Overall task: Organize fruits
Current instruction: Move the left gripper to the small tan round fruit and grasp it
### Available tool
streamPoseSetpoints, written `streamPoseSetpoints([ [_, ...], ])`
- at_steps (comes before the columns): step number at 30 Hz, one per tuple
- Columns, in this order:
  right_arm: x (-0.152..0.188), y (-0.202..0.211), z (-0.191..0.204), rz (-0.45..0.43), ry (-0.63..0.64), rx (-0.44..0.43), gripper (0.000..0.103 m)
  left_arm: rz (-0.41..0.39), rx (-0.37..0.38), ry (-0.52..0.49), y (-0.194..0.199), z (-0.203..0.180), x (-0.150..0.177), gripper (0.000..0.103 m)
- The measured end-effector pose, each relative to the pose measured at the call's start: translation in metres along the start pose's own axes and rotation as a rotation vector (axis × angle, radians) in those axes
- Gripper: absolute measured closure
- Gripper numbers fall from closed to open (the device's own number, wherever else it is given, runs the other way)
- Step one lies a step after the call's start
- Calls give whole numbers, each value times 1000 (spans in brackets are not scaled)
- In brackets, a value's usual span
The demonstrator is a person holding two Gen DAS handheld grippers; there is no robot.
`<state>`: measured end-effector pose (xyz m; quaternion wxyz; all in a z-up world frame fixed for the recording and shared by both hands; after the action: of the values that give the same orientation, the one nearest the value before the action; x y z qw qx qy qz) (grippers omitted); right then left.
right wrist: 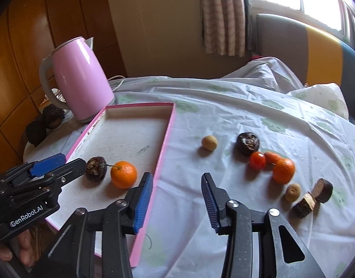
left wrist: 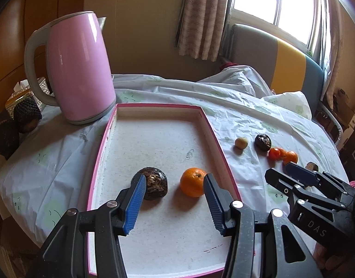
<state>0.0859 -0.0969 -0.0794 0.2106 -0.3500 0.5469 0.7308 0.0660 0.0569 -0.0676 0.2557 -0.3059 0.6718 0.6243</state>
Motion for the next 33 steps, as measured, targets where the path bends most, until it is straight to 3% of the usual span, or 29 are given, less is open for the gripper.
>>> streamPoseSetpoints([
  [18, 21, 22, -93, -9, -151, 177, 48, 47, 102, -108, -18, -61, -3, 51],
  [25, 28, 29, -126, -14, -203, 228, 48, 83, 151, -135, -40, -93, -17, 55],
  [33, 32, 30, -145, -13, -236, 249, 48, 129, 152, -165, -77, -120, -30, 59],
])
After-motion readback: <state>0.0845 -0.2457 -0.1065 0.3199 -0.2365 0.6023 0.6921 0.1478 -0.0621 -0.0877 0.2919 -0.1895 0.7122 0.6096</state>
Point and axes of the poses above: each gripper's, at about its wrist camera, not at the fingertips, and y roughly against the way its jaws point, z to its left, x to its underside, the point moved 8 cm from there along -y, roughly the way its jaws point, and after that the axes turned 3 degrees about -z, right-handed, at the moved point
